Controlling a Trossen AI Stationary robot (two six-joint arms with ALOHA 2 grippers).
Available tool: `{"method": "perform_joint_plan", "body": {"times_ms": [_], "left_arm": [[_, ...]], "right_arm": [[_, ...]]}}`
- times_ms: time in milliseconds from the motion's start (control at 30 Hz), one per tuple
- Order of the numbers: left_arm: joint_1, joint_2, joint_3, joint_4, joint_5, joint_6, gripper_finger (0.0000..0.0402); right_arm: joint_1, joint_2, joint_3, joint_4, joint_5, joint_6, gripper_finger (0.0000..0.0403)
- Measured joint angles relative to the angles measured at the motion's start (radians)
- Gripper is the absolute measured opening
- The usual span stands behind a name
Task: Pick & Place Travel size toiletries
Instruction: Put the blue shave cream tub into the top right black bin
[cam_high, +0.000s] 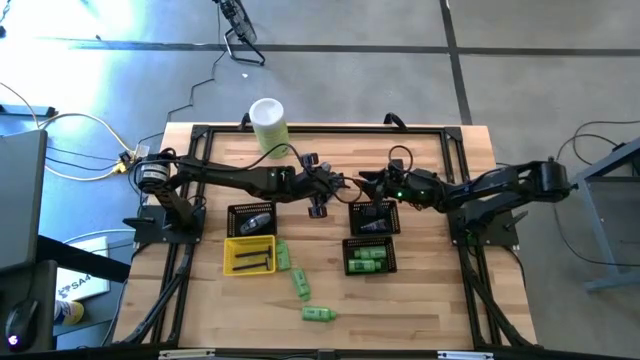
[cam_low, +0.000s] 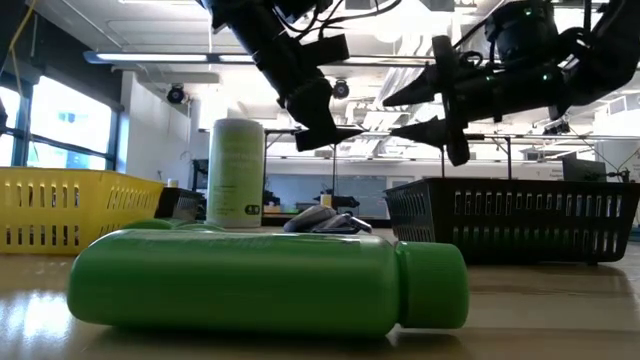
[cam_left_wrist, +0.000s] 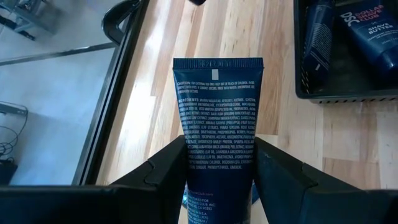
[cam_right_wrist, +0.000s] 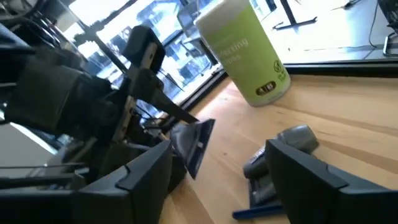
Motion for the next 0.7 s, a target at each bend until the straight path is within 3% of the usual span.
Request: {"method": "perform_joint_plan", "body": {"times_ms": [300, 700], "left_arm": [[0.0, 0.0, 0.0, 0.0, 0.003, -0.002, 0.0161], [0.0, 0.0, 0.0, 0.0, 0.039, -0.007, 0.0161]], "right_arm": [[0.002, 0.128, 0.005, 0.137, -0.05, 0.121, 0.0251], [0.024, 0.28, 0.124, 0.169, -0.11, 0.113, 0.0242]]}}
